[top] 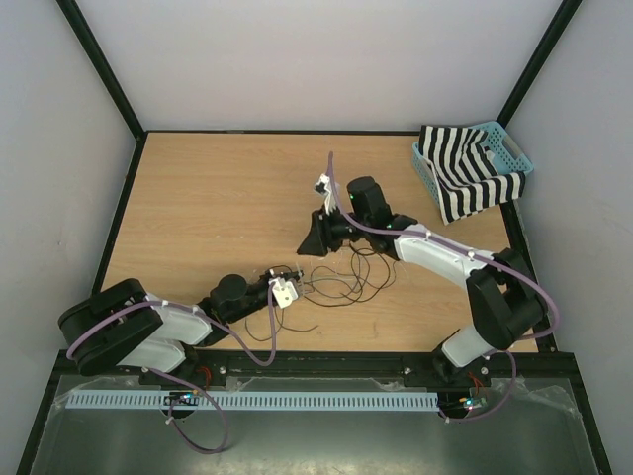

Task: Zip-tie the wires
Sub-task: Tie the cable at the center of the board.

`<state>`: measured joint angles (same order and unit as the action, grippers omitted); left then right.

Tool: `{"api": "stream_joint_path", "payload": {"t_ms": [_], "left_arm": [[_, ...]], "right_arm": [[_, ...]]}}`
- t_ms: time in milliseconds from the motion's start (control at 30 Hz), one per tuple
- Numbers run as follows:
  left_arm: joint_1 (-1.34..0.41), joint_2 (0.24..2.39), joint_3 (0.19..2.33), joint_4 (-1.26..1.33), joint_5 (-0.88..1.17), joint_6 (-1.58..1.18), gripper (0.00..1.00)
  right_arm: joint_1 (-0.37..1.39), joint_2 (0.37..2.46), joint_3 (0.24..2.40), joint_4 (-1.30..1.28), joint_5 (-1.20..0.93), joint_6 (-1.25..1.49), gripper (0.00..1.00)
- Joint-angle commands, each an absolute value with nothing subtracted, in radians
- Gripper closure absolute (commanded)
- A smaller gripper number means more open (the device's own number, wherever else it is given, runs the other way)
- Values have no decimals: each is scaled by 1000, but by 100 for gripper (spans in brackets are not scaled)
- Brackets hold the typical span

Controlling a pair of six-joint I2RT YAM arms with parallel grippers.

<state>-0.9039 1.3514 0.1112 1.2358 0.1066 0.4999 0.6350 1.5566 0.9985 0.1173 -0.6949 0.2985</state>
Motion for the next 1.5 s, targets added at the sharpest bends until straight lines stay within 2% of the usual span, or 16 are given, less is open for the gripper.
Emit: {"api": "stream_joint_path", "payload": {"t_ms": [0, 600, 800, 967, 1467], "left_arm": [[-905, 1358, 130, 1262, 102, 490, 100], [-907, 1366, 146, 1261, 118, 485, 100], [-907, 1359, 144, 1262, 111, 487, 100], [-907, 1356, 144, 1262, 110, 487, 100], [-931, 1314, 135, 1261, 128, 510, 100]], "right_arm": [[634, 1491, 916, 132, -746, 325, 51], [705, 1531, 879, 243, -785, 401, 58], [711, 1550, 882, 247, -784, 402, 72], [711, 1554, 903, 234, -777, 392, 100], [634, 1685, 1239, 66, -750, 346, 100]]}}
